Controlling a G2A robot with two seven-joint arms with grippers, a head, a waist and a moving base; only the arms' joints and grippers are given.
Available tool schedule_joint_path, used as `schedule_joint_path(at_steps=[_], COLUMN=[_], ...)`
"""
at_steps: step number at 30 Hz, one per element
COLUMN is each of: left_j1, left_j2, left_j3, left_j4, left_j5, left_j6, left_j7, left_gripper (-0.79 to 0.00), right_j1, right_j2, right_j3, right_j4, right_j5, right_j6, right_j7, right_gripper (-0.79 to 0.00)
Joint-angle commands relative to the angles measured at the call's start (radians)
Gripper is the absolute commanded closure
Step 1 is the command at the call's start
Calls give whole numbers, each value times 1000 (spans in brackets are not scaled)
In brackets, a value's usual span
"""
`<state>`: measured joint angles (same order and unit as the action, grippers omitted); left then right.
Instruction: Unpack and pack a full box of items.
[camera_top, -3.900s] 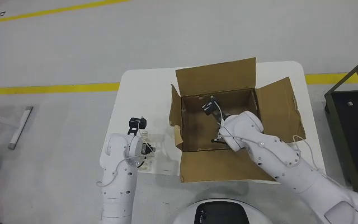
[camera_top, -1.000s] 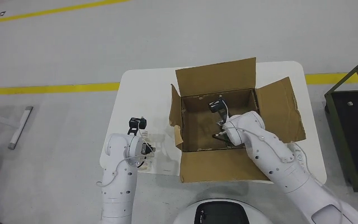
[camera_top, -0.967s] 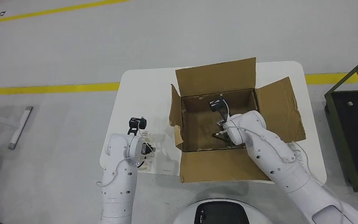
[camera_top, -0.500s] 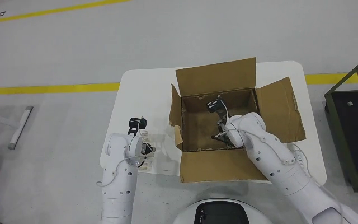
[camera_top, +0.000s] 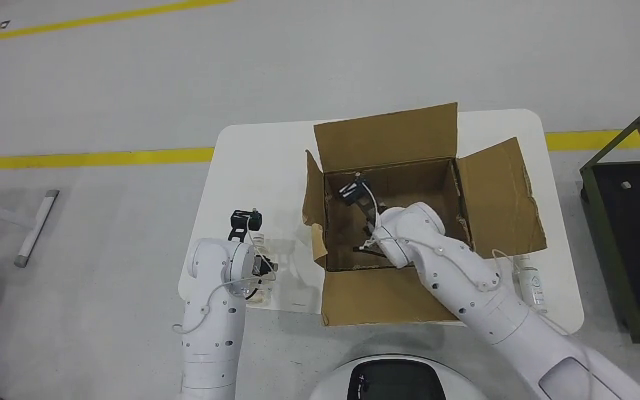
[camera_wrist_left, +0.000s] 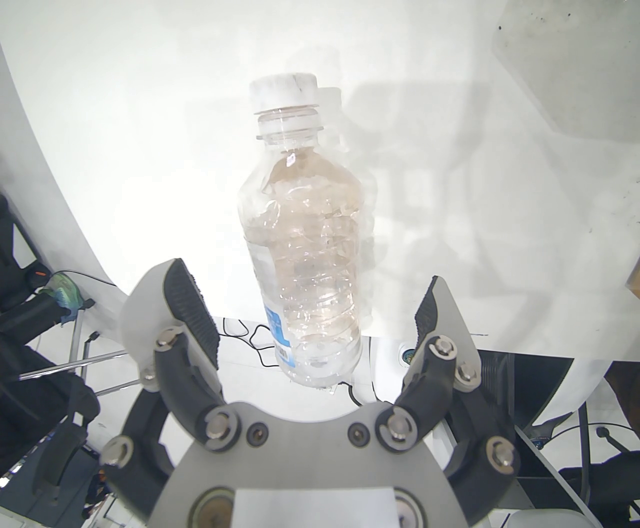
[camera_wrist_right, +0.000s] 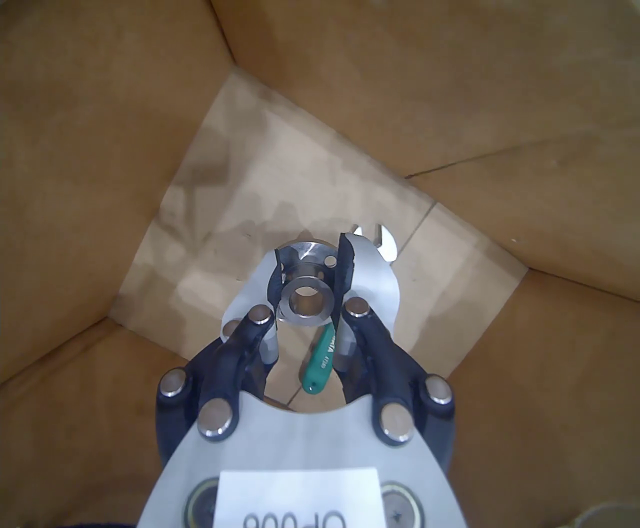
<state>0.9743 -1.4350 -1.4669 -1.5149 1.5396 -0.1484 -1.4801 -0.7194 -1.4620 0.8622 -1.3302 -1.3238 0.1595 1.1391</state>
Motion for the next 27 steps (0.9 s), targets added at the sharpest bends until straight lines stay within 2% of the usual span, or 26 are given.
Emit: schedule_joint_path(at_steps=[1, 6, 8, 13, 22, 27], left_j1=[0, 0, 0, 0, 0, 0], left_j2=[0, 0, 0, 0, 0, 0], left_j3=[0, 0, 0, 0, 0, 0], left_j4=[0, 0, 0, 0, 0, 0], left_j5=[0, 0, 0, 0, 0, 0], left_j6=[0, 0, 0, 0, 0, 0], left_j7=[0, 0, 0, 0, 0, 0], left_gripper=[-785, -785, -785, -785, -785, -785], right_j1=[14, 42, 50, 62, 69, 67], right_j2=[-8, -27, -33, -42, -53, -55], right_j3=[-14, -33, -36, -34, -26, -16], right_j4=[36, 116, 134, 162, 187, 191], right_j5=[-1, 10, 15, 22, 15, 6], right_j6=[4, 9, 8, 4, -12, -16], right_j7=[-14, -40, -45, -50, -38, -37], right_gripper=[0, -9, -145, -246, -268, -308])
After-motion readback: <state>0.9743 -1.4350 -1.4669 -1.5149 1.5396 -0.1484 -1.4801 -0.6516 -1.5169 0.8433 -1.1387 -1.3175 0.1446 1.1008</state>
